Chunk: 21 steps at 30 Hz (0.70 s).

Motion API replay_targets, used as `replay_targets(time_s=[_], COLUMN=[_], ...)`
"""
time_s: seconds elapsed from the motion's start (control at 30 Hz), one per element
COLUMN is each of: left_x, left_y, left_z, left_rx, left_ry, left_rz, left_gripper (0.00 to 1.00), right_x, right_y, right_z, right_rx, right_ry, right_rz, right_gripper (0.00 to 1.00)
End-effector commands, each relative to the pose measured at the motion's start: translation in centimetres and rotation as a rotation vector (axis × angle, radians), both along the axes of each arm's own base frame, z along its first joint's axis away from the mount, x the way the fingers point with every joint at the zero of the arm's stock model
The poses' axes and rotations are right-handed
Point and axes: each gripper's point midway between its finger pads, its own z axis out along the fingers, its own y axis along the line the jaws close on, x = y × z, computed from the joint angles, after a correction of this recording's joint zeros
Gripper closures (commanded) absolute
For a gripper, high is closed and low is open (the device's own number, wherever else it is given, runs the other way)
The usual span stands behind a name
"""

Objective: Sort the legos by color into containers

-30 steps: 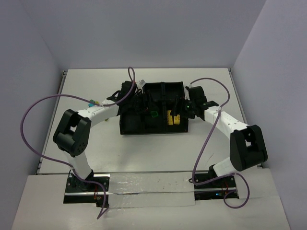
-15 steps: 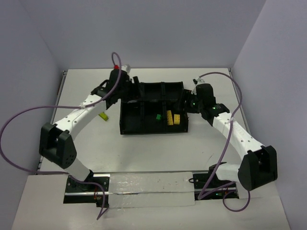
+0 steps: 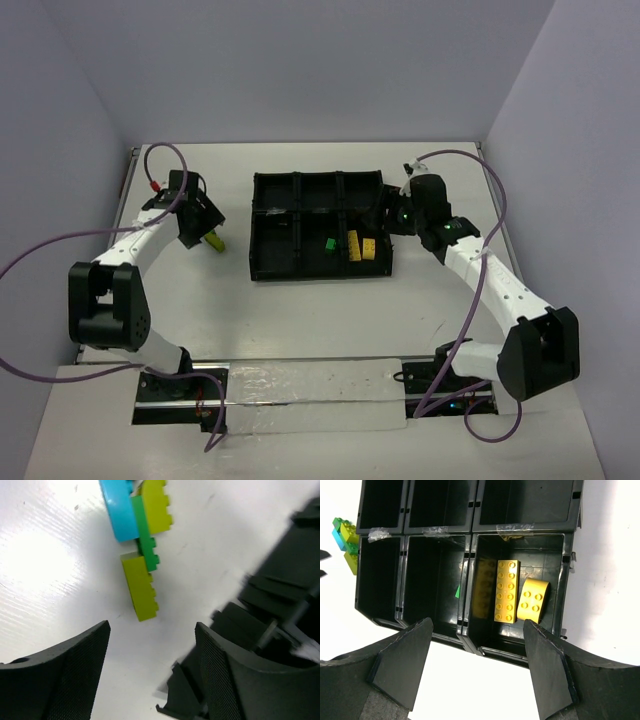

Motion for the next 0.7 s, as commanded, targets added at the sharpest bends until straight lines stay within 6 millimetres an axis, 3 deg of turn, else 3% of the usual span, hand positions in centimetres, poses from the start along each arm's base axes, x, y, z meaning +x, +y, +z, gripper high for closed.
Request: replay_targets(time_s=[0.0,0.33,0.47,0.67], left_x=[1.2,1.3,2.0,2.2], left_y=[1.1,0.6,0.1,0.0], left_z=[-1.1,-5.5,-6.2,-7.3], left_rx=[0.008,-0.010,-0.022,-0.015], left_ry=[0.008,0.078,0.066,0.089], left_rz=[0.115,0.119,0.098,0.092], left_gripper=[0.25,0.33,0.35,0.52], right_x=[0.4,0.3,0.4,0.2], right_y=[0.8,1.3,1.5,1.7], right_z=[0.5,0.0,-0.1,-0.2], right_rx=[0.026,0.044,0.053,0.060], right_ry=[-0.028,-0.015,-0.008,-0.002], right_rz=[0.017,0.036,0.046,0.052], right_gripper=[0.20,0.20,0.20,0.20])
